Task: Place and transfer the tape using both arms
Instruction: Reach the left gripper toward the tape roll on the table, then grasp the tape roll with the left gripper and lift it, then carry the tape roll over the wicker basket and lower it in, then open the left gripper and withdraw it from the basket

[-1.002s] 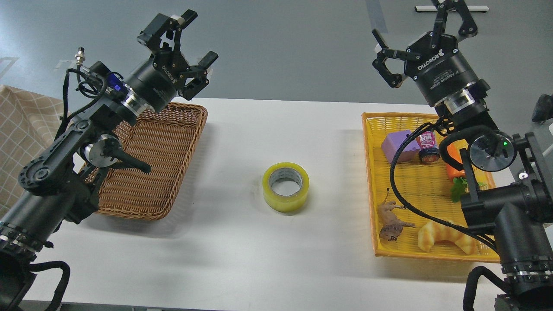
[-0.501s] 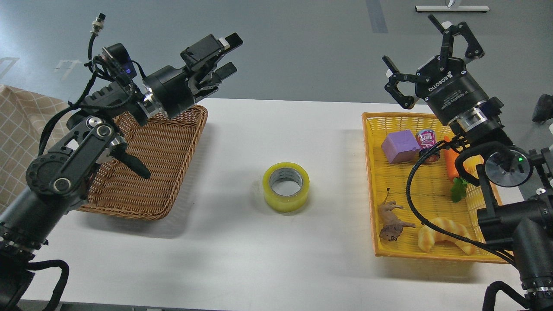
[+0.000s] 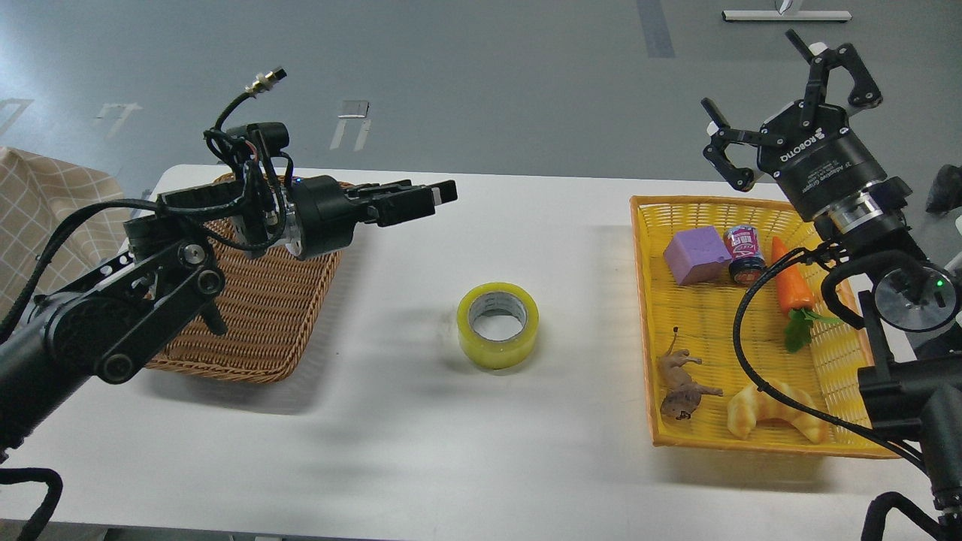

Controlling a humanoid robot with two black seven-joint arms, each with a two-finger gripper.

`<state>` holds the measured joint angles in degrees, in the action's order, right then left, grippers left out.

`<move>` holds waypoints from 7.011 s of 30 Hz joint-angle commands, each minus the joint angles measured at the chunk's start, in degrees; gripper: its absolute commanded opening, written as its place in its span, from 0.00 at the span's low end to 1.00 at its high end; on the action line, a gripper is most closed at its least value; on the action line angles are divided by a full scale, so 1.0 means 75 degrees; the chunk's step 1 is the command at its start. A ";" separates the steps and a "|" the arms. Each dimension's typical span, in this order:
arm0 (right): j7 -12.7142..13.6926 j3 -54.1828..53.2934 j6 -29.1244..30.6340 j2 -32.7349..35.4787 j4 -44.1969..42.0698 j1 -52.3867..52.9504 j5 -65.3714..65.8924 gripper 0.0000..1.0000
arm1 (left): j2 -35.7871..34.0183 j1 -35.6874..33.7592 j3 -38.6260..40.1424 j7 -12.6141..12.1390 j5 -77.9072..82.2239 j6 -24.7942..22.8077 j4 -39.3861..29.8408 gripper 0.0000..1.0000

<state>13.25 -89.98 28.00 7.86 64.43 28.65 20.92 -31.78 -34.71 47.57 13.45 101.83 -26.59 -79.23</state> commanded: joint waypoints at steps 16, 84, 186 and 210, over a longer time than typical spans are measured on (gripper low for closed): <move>-0.0045 -0.0003 -0.0001 0.0041 -0.0072 -0.0129 -0.0001 1.00 | -0.0240 -0.1407 -0.2124 -0.2941 0.0908 -0.0188 -0.0521 0.97; -0.0068 0.0009 -0.0001 -0.0017 -0.0083 -0.0890 0.0011 1.00 | 0.2620 -0.1418 -0.3776 -0.3820 0.0919 -0.0188 0.1494 0.95; -0.0080 0.0021 -0.0001 -0.0791 -0.0072 -0.0761 0.0011 1.00 | -0.2208 -0.1430 -0.3812 -0.1465 0.0240 -0.0188 0.2806 0.00; -0.0091 0.0009 -0.0001 -0.0791 -0.0072 -0.0750 0.0011 1.00 | -0.2349 -0.1559 -0.3706 -0.1559 -0.1389 -0.0188 0.2725 0.71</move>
<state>12.60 -89.92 28.00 1.94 63.90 22.95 21.01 -49.31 -46.13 19.78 1.78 92.93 -28.00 -58.50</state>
